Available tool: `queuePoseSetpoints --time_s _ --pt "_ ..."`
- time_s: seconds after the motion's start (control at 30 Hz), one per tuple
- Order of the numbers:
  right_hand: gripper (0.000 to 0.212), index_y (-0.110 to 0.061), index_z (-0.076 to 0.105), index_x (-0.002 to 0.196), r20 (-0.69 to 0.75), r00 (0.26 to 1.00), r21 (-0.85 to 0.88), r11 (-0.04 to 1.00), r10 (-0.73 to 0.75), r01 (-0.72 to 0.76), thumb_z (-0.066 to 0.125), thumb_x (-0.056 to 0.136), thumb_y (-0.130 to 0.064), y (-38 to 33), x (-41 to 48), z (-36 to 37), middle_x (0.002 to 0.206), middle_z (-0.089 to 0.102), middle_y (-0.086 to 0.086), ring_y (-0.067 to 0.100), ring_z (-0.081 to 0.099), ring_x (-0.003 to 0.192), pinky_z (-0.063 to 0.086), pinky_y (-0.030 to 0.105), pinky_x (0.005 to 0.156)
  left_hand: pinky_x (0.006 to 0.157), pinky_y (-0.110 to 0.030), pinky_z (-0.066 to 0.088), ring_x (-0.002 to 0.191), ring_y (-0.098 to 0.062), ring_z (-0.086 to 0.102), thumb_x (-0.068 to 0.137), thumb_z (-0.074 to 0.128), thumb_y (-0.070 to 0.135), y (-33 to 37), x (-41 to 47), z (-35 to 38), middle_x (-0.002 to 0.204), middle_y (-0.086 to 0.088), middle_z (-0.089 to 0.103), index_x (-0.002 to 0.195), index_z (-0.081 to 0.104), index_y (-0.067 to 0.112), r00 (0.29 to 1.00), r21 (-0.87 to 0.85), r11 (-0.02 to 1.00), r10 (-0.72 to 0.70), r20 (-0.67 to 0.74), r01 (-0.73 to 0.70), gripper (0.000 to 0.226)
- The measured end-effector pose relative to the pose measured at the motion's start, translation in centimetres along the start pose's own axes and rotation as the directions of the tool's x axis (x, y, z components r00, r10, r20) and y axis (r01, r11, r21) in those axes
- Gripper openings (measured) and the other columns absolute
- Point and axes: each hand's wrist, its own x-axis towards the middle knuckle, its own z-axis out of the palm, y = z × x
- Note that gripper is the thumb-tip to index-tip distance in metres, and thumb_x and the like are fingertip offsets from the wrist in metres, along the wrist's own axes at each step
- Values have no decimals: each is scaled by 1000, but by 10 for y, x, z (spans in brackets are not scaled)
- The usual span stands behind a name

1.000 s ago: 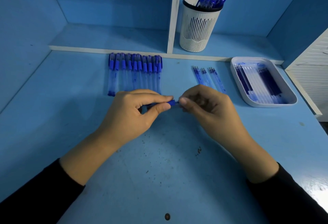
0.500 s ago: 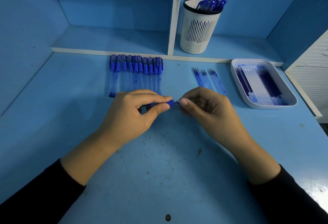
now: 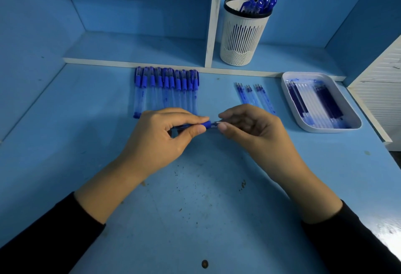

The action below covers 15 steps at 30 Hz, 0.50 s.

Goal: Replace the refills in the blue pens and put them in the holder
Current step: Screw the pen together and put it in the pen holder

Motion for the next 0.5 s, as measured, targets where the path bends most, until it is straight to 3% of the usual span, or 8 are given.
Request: queuePoseSetpoints --time_s 0.1,0.37,0.43,0.5 --pt "8 -7 71 88 -45 999 17 1000 -4 4 72 81 -4 1 1 0 79 72 3 12 66 75 53 23 76 70 -23 54 82 -3 68 84 75 21 0 0 0 93 13 73 103 76 19 1000 -7 1000 -7 -7 7 19" --pt "16 -9 74 88 -159 985 250 968 68 -26 69 80 4 -3 2 -10 79 73 4 16 65 77 52 23 78 73 -16 52 83 0 67 84 75 18 -5 2 -2 95 11 73 102 76 18 999 11 1000 -22 -27 22 18" --pt "14 -7 71 90 -186 980 214 976 67 -26 69 81 4 -3 1 -13 78 72 4 15 65 76 53 23 76 74 -17 52 84 -1 67 85 76 18 -6 3 -3 94 12 73 102 77 17 999 17 999 -30 -34 30 17" --pt "11 -9 70 87 -207 977 63 997 51 -39 72 82 0 -1 0 -14 77 71 3 13 65 74 53 22 73 74 -20 54 83 -2 68 85 76 18 -8 3 -4 94 14 72 102 77 17 998 22 999 -39 -42 39 17"
